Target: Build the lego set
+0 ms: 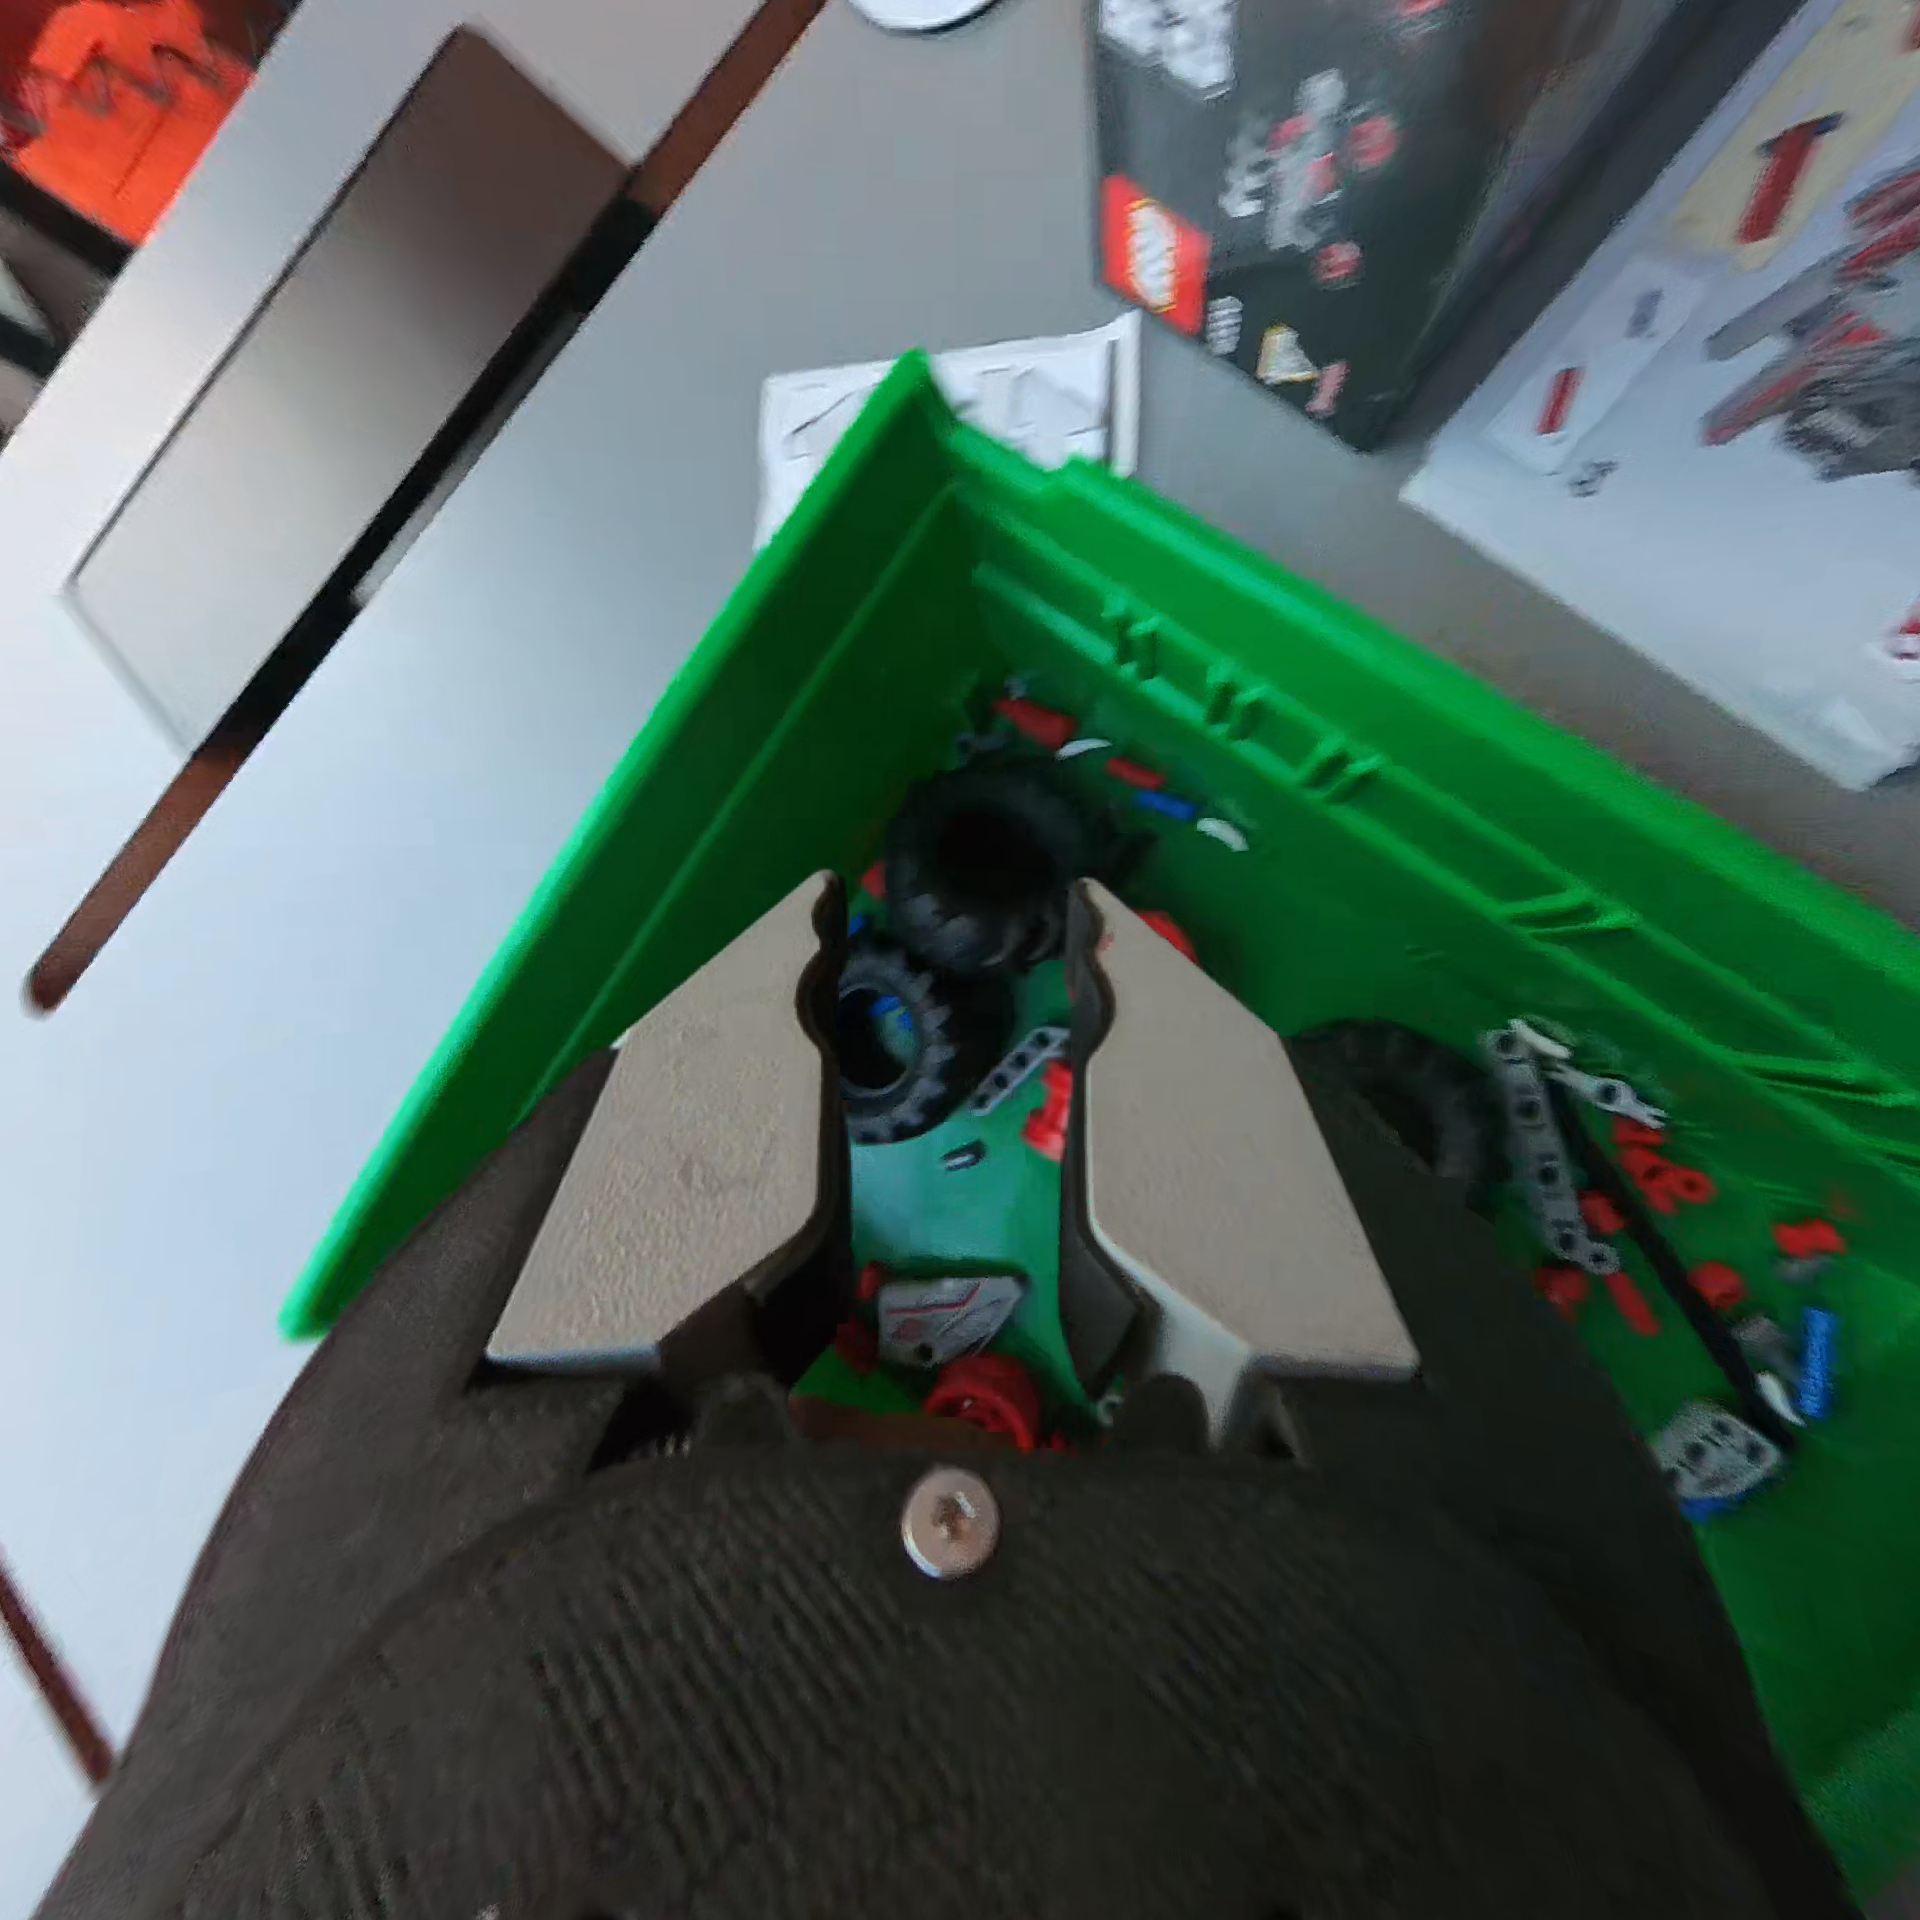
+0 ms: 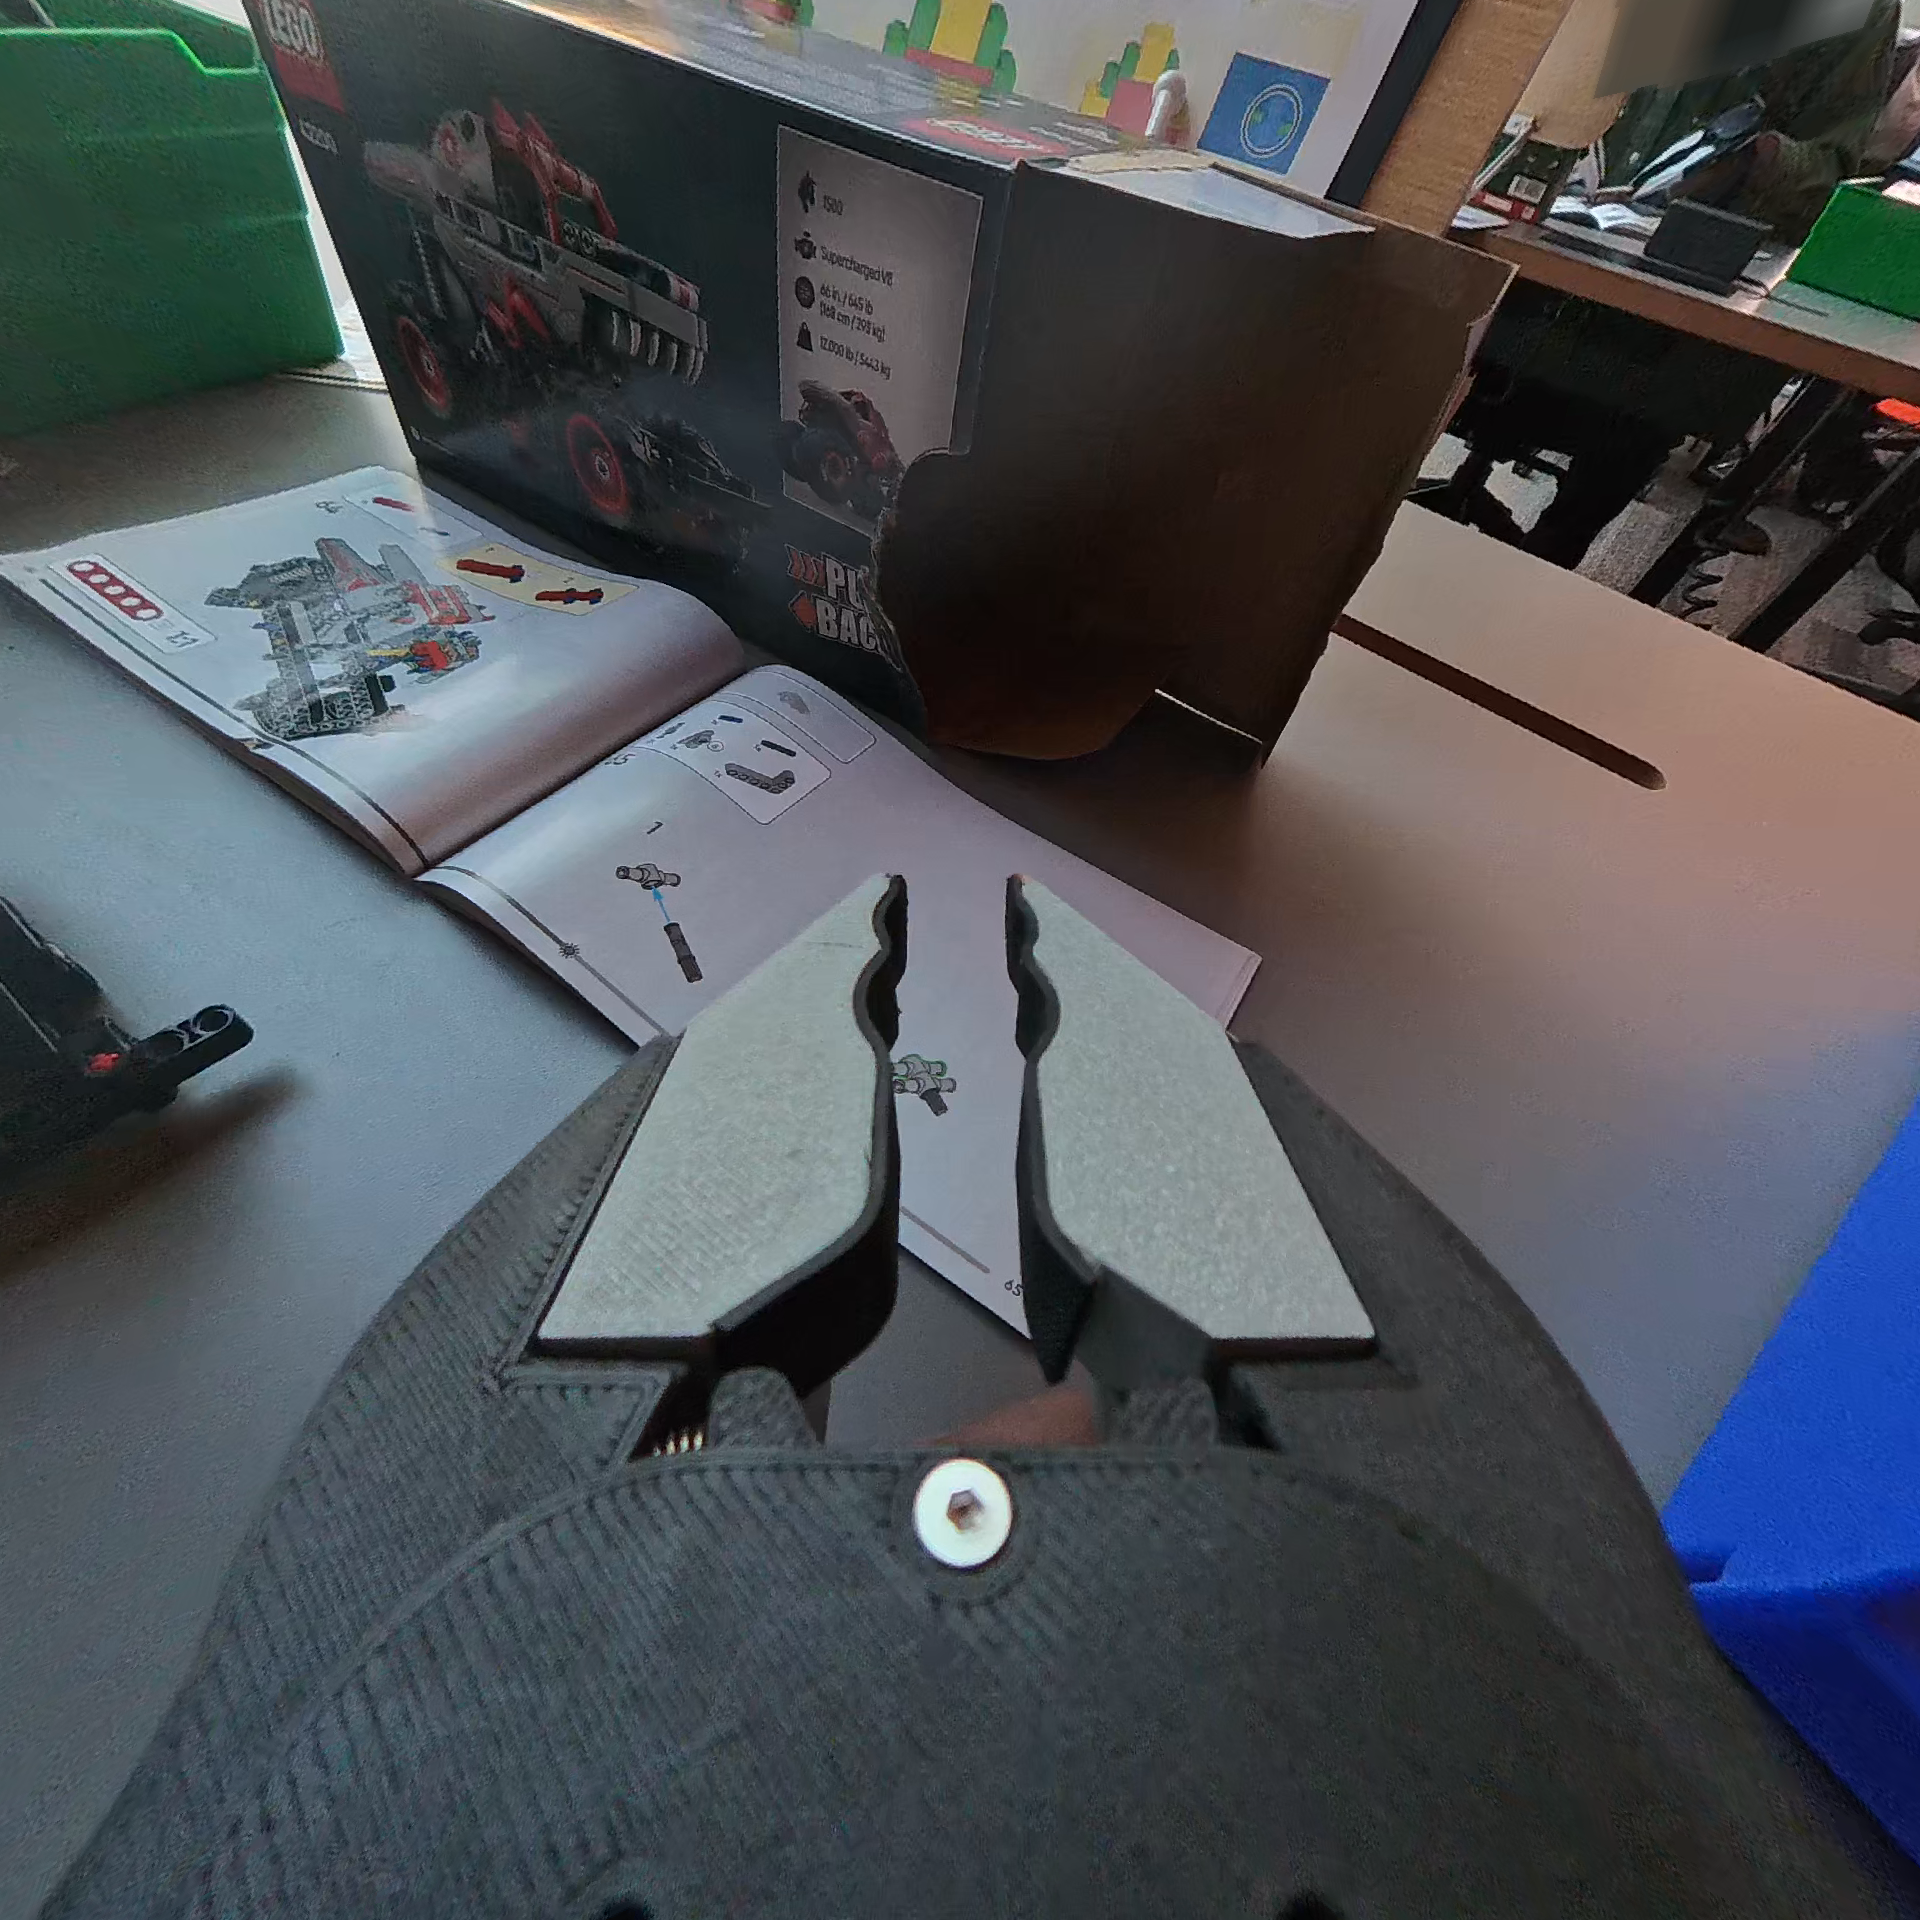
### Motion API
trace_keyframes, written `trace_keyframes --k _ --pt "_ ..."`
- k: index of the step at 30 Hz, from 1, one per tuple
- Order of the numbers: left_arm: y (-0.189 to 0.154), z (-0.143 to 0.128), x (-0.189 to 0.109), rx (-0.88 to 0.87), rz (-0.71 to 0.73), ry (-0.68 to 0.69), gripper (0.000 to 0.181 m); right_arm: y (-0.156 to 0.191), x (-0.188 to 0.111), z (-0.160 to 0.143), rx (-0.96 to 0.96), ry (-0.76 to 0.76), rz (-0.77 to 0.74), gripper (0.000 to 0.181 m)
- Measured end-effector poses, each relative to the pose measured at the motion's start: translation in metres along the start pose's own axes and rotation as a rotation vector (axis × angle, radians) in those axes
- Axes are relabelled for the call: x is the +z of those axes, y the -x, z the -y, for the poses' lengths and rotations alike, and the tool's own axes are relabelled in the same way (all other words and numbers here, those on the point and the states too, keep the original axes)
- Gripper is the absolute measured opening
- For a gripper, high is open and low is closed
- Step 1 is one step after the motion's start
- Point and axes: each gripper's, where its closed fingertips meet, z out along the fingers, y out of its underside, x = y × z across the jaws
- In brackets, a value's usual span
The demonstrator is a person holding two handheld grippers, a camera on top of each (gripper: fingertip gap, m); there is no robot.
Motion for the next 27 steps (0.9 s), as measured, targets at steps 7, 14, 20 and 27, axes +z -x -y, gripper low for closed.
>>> trace_keyframes --k 7,14,20,27 --pt "-0.025 -0.033 0.033 0.170 -0.019 0.222 0.020 0.000 0.001 -0.001 -0.021 0.013 -0.019 0.015" --pt "-0.034 -0.036 0.000 0.127 -0.028 0.164 0.039 0.001 0.003 -0.003 -0.012 0.026 0.001 0.015" --pt "-0.100 -0.058 -0.012 0.229 -0.231 0.197 0.059 0.002 0.002 -0.002 -0.016 0.020 0.002 0.014" --pt "-0.089 -0.074 0.011 0.279 -0.117 0.317 0.073 0.003 0.001 -0.001 -0.030 0.008 0.000 0.013"
